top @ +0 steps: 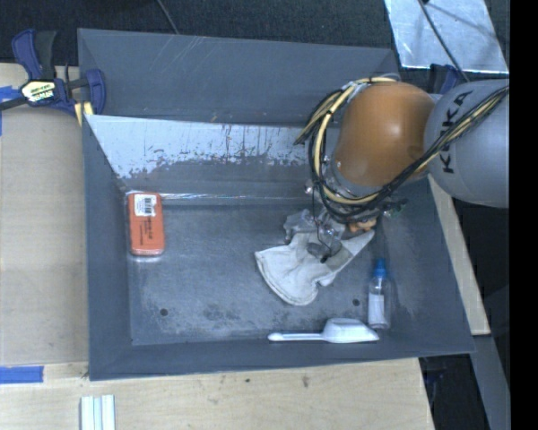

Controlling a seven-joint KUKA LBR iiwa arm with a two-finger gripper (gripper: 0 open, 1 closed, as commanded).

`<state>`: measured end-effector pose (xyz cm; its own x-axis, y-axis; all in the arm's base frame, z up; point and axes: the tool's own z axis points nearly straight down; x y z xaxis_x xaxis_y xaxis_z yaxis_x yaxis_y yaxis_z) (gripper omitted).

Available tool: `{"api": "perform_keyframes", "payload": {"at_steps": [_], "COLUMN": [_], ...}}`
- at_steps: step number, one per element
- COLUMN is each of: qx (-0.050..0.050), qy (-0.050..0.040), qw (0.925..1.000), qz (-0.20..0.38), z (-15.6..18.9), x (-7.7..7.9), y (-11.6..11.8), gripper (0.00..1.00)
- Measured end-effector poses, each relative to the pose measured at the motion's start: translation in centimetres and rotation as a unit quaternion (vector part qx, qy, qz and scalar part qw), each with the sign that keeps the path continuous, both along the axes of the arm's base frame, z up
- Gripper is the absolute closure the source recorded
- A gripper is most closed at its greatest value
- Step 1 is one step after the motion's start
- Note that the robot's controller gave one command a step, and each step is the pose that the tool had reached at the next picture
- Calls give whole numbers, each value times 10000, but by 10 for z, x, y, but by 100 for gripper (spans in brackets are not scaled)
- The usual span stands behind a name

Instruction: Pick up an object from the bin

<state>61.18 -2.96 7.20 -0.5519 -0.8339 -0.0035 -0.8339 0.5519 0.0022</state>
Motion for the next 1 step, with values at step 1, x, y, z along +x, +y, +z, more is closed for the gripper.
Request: {"api": "perform_keyframes", "payload": {"at_steps": [1], "qx": [-14], "qy": [-29], "qw": [10000], "qz": [20], "z": [157], "x": [-25], "y": [7], "gripper": [100]}}
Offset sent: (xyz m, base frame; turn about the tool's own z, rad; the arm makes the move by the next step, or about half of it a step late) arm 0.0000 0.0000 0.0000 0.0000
